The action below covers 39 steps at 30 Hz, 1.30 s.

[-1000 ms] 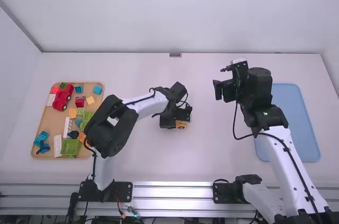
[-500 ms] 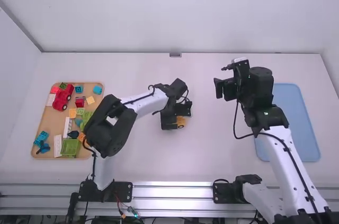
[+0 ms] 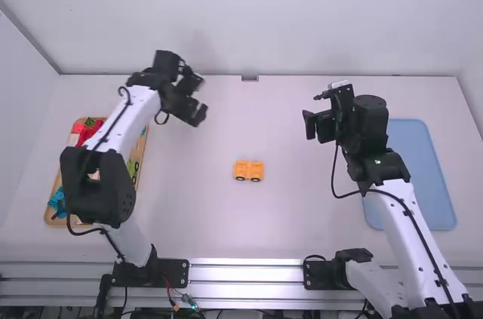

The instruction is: Assemble lego blocks to make yellow taxi

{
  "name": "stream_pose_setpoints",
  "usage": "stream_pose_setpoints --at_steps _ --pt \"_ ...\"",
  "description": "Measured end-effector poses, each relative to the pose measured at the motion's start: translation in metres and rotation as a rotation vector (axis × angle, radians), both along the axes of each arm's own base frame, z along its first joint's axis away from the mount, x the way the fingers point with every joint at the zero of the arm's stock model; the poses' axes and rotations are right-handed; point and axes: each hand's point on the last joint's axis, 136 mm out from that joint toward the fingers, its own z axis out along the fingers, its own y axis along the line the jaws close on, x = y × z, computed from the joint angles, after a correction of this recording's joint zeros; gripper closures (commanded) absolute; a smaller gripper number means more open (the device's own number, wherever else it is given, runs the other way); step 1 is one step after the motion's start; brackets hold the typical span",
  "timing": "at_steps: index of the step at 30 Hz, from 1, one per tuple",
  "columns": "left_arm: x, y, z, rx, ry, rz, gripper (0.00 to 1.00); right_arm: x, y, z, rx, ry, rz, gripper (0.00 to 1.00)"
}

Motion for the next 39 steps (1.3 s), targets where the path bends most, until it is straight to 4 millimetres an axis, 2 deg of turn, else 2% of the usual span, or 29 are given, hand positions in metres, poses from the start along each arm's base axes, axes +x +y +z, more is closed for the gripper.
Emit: stream_pose_setpoints --at_steps 1,2,4,6,7,8,10,12,14,20,27,34,39 --pt "0.001 0.020 -0.001 -0.021 0.013 0.097 0.01 0.000 0.001 0.000 0.004 0.001 0.001 0.01" --pt "0.000 0.054 -0.002 -0.049 0.031 0.260 0.01 -0.001 0.003 0.001 0.000 -0.002 0.008 0.02" --pt "-0.005 0.085 -0.004 -0.067 0.052 0.425 0.01 -0.001 0.006 0.000 0.002 -0.001 0.014 0.02" --pt "-0.020 0.132 -0.012 -0.078 0.100 0.672 0.01 -0.001 0.011 0.002 0.005 -0.008 0.028 0.02" --pt "-0.022 0.137 -0.013 -0.080 0.105 0.694 0.01 -0.001 0.011 0.002 0.001 -0.010 0.031 0.01" --pt "-0.030 0.155 -0.019 -0.084 0.132 0.786 0.01 -0.001 0.013 0.003 0.002 -0.016 0.036 0.02" --pt "-0.040 0.176 -0.028 -0.093 0.168 0.892 0.00 -0.001 0.014 0.004 0.005 -0.019 0.037 0.01" --pt "-0.046 0.188 -0.037 -0.101 0.192 0.951 0.03 -0.001 0.014 0.005 0.005 -0.022 0.036 0.01" --pt "-0.053 0.195 -0.048 -0.106 0.235 0.996 0.13 -0.001 0.014 0.005 0.008 -0.021 0.034 0.01" --pt "-0.057 0.201 -0.073 -0.099 0.296 1.056 0.15 -0.001 0.014 0.005 0.012 -0.020 0.036 0.01" --pt "-0.054 0.202 -0.093 -0.101 0.327 1.073 0.27 -0.001 0.014 0.005 0.028 -0.015 0.028 0.01" --pt "-0.056 0.204 -0.116 -0.075 0.372 1.078 0.30 -0.001 0.015 0.005 0.036 -0.012 0.027 0.02" --pt "-0.055 0.208 -0.132 -0.055 0.386 1.079 0.37 -0.001 0.015 0.005 0.037 -0.012 0.027 0.01"
